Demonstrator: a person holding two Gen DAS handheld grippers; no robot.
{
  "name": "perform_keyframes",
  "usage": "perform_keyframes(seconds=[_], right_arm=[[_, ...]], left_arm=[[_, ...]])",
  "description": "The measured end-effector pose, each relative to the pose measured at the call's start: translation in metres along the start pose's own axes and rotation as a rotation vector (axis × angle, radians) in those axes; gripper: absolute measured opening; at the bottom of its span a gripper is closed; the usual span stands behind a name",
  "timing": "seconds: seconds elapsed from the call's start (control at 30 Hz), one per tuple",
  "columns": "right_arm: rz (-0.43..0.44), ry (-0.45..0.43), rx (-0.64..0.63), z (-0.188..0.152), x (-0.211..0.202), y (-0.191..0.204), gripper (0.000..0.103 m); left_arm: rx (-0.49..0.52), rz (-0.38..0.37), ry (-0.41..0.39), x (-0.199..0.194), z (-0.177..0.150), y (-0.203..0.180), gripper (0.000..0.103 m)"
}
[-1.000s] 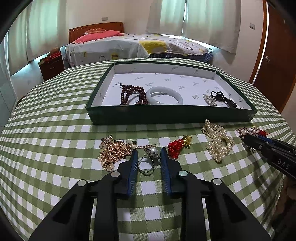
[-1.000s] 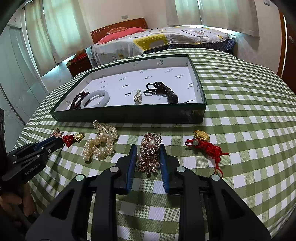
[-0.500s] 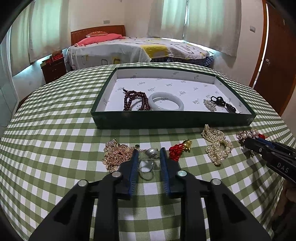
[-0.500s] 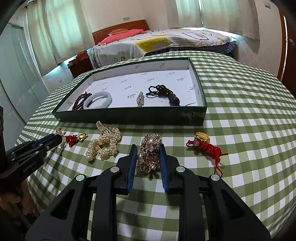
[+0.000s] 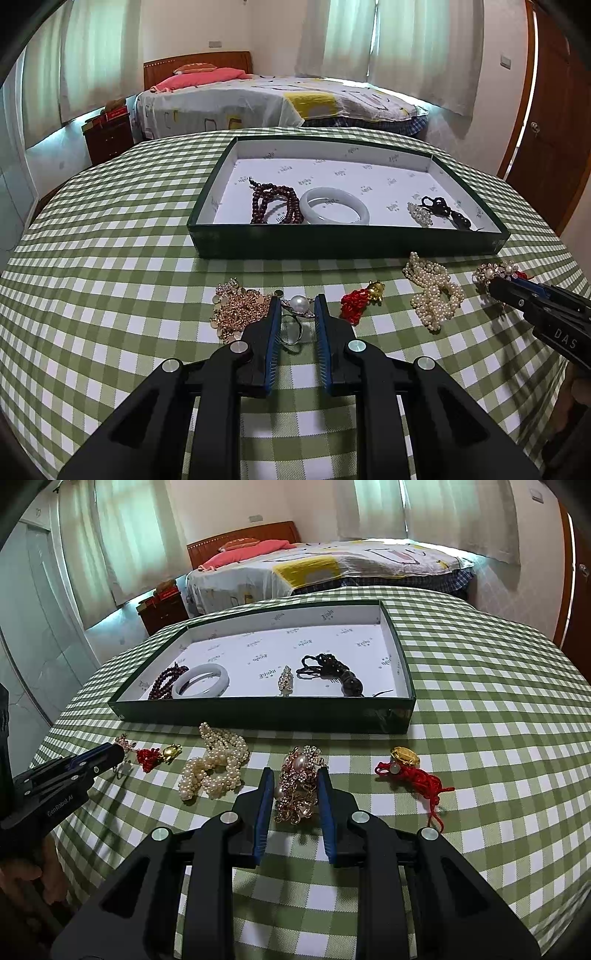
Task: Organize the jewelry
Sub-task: 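Grasp the silver ring with the left gripper, then carry the ring with the left gripper over the box while the right gripper carries the gold brooch there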
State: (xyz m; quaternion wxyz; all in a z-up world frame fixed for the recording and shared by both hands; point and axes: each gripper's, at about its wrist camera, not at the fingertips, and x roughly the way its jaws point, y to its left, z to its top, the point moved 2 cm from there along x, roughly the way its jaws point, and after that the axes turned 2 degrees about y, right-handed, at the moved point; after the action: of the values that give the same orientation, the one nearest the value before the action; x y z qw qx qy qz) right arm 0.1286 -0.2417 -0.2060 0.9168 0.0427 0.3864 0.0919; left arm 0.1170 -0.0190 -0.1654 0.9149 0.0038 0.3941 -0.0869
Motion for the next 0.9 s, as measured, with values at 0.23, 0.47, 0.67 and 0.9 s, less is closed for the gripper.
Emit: perform_keyframes(seconds=[0.23,0.47,0.67,0.9], right_arm=[[0.003,-0.015,-0.001,0.003,-0.005,0.001,0.023],[0.004,-0.041,-0.013,0.010,-0.016,0.006,0.023],[0.005,-0.087,-0.021,0.022,-0.031,0.010,0.023],[0.006,-0.152,-0.034,0.054,-0.042,0.010,0.023]], left_arm=[[0.004,0.000,-0.018,-0.005,0.005,-0.002,0.019],[-0.001,-0.010,-0.042,-0.013,0.013,-0.002,0.019],[-0.011,-0.023,-0.074,-0.021,0.027,-0.004,0.019],[-0.022,-0.050,-0.121,-0.026,0.053,-0.006,0.019]])
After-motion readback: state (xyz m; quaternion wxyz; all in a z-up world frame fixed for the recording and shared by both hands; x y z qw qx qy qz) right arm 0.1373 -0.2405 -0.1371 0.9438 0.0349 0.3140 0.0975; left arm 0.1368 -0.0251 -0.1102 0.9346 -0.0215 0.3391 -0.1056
